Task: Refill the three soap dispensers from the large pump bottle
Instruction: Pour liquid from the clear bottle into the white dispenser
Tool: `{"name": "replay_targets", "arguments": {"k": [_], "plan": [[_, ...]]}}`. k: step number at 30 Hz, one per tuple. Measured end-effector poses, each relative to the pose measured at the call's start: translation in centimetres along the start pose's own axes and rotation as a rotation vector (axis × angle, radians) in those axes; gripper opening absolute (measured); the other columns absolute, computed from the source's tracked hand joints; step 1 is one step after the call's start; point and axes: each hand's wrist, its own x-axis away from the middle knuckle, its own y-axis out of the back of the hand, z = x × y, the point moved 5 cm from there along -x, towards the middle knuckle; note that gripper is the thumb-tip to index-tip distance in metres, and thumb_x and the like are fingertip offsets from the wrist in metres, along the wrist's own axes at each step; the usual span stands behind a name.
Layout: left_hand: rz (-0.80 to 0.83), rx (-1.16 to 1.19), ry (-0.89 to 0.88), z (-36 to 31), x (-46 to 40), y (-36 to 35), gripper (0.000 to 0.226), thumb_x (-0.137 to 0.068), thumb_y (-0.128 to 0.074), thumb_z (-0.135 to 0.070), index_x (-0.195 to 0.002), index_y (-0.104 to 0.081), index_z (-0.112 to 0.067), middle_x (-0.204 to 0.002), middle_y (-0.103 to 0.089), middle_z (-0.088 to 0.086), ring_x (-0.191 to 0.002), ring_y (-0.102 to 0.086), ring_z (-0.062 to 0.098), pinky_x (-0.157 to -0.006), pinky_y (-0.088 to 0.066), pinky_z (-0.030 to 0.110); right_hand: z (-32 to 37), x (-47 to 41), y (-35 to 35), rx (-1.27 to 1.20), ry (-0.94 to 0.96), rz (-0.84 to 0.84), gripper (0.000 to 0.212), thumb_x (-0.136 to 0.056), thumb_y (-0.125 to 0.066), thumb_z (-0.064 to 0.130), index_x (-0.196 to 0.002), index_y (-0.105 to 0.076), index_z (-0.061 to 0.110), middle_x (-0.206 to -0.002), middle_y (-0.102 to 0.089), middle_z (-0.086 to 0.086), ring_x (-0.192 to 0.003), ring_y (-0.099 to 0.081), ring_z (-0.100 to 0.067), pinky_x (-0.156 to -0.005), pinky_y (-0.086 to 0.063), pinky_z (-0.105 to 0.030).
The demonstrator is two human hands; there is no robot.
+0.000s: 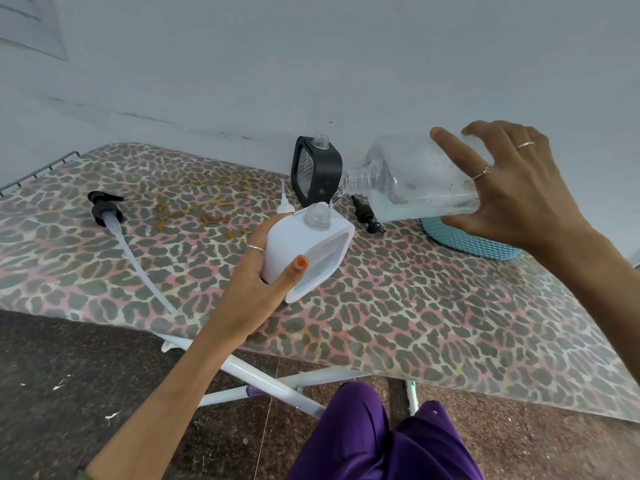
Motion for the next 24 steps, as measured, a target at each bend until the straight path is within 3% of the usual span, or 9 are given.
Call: {"name": "replay_targets", "arguments": {"k": [3,7,12,17,24], "plan": [[-0.002,0.000,0.000,0.04,0.03,0.04,0.059,-0.069,-0.061,-0.077,-0.123,-0.039,-0.066,-0.126,-0.054,-0.023,-0.115,-0.056,0.003,-0.073,-0.055,0.019,0.03,-0.09,0.03,0.000,-0.004,-0.001,0.080,-0.073,-0.064,0.043,-0.143,-0.037,0.016,-0.123,-0.052,-0.031,-0.109,-0.051,-0.050,-0.091,-0.036,-0.061],[0.001,-0.013,-0.003,0.49,-0.12,0.06,0.070,-0.071,-0.061,-0.076,-0.134,-0.038,-0.052,-0.132,-0.053,-0.017,-0.122,-0.053,0.009,-0.085,-0.053,0.022,-0.05,-0.25,0.13,0.006,0.001,0.002,0.083,-0.070,-0.069,0.039,-0.143,-0.037,0.016,-0.123,-0.052,-0.031,-0.110,-0.050,-0.050,-0.091,-0.036,-0.061],[-0.010,-0.007,-0.006,0.54,-0.17,0.16,0.062,-0.071,-0.061,-0.076,-0.127,-0.039,-0.061,-0.125,-0.053,-0.028,-0.119,-0.053,0.002,-0.083,-0.052,0.016,-0.19,-0.29,0.05,0.023,0.008,-0.001,0.087,-0.069,-0.077,0.034,-0.144,-0.036,0.016,-0.124,-0.051,-0.031,-0.110,-0.050,-0.050,-0.091,-0.036,-0.061],[-0.006,-0.014,-0.010,0.65,-0.23,0.17,0.062,-0.073,-0.060,-0.075,-0.129,-0.039,-0.059,-0.128,-0.054,-0.025,-0.122,-0.052,0.006,-0.094,-0.050,0.025,-0.22,-0.29,-0.02,0.029,0.016,-0.003,0.089,-0.069,-0.080,0.033,-0.144,-0.036,0.017,-0.123,-0.051,-0.031,-0.110,-0.050,-0.050,-0.091,-0.036,-0.061],[0.005,0.017,0.000,0.44,-0.11,0.05,0.065,-0.071,-0.062,-0.075,-0.129,-0.040,-0.058,-0.131,-0.053,-0.019,-0.121,-0.053,0.006,-0.079,-0.053,0.017,-0.15,-0.35,0.00,0.029,0.016,-0.002,0.087,-0.070,-0.077,0.034,-0.144,-0.036,0.017,-0.123,-0.051,-0.030,-0.110,-0.050,-0.049,-0.091,-0.037,-0.060]]}}
